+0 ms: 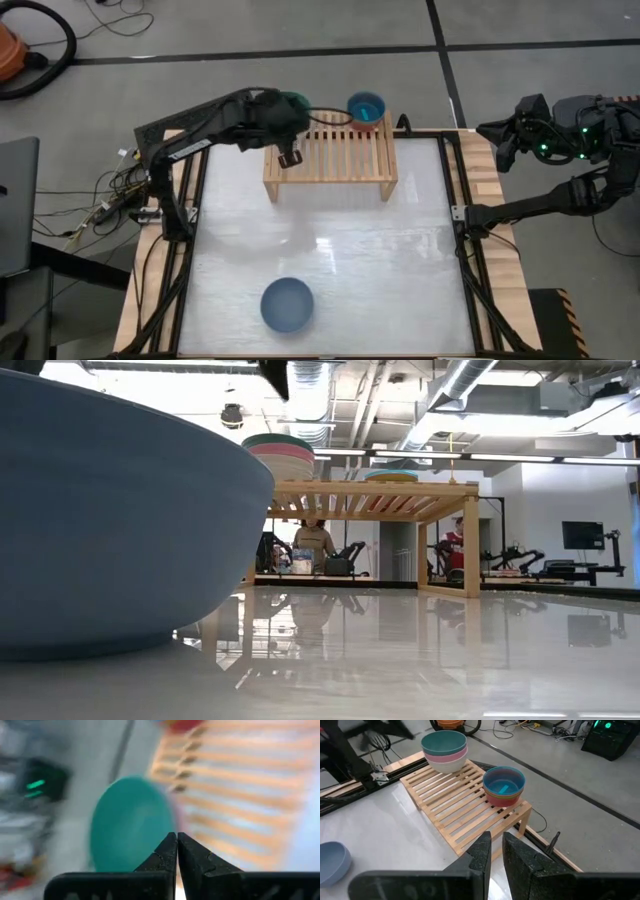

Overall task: Place and stack bowls onto a shelf
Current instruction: Stack the large blue bowl on top of the large green bowl

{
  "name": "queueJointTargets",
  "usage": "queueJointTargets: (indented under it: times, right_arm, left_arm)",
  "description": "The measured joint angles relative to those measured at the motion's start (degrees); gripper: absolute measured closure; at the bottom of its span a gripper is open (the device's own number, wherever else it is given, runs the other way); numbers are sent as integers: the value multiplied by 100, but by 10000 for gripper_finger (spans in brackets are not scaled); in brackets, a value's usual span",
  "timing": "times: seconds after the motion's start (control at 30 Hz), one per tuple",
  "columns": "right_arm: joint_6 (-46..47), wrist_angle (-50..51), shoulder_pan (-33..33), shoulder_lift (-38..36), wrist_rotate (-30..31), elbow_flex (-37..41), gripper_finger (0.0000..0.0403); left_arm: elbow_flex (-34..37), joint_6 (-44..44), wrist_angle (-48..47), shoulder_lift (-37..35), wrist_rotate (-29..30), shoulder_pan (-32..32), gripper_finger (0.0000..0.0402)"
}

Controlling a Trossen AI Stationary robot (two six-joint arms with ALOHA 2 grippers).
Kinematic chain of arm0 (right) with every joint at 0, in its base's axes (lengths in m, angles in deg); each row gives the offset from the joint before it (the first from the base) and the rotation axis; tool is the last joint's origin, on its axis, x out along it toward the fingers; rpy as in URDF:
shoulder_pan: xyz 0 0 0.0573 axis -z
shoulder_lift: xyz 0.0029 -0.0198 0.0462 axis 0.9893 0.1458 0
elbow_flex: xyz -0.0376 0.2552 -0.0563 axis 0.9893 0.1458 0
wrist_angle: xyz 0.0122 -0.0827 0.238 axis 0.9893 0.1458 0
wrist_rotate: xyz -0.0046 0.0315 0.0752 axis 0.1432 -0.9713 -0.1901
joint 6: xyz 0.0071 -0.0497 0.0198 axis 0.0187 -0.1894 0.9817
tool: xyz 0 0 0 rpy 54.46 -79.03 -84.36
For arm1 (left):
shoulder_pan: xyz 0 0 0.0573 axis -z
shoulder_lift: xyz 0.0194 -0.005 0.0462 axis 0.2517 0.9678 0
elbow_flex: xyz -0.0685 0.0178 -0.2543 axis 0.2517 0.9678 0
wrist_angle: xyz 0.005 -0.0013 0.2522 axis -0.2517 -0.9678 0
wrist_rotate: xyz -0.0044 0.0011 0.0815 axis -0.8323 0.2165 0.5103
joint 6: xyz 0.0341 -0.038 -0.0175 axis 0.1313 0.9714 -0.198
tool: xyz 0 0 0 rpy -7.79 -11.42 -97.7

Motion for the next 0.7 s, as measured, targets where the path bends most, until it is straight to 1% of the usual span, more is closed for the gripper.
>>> queueJointTargets:
  times: [0.07, 0.13, 0.23, 0.27, 0.33, 0.43, 0.5, 0.6, 0.7]
  right_arm:
    - [0, 0, -2, 0, 0, 0, 327]
    - [0, 0, 0, 0, -2, 0, 327]
    - [2, -1, -1, 0, 0, 0, 327]
    - [0, 0, -1, 0, -2, 0, 327]
    - [2, 0, -2, 0, -2, 0, 327]
    - [0, 0, 0, 0, -2, 0, 327]
    - [0, 0, -1, 0, -2, 0, 327]
    - [-7, 0, 0, 0, -2, 0, 327]
    - [-51, 0, 0, 0, -2, 0, 327]
  left_arm:
    - [-413, 214, -233, -16, -825, 124, 393]
    - [-737, 634, -497, -16, -1698, 289, 376]
    - [-739, 1369, -662, -29, -2995, 725, 337]
    - [-708, 1552, -810, -12, -3307, 940, 322]
    - [-542, 1820, -1106, 74, -3705, 1448, 291]
    - [-2, 2168, -1030, 143, -3869, 2170, 242]
    - [400, 2421, -934, 159, -3815, 2573, 210]
    - [1127, 2973, -898, 133, -3545, 2966, 168]
    - [1892, 3312, -692, 144, -3559, 3248, 139]
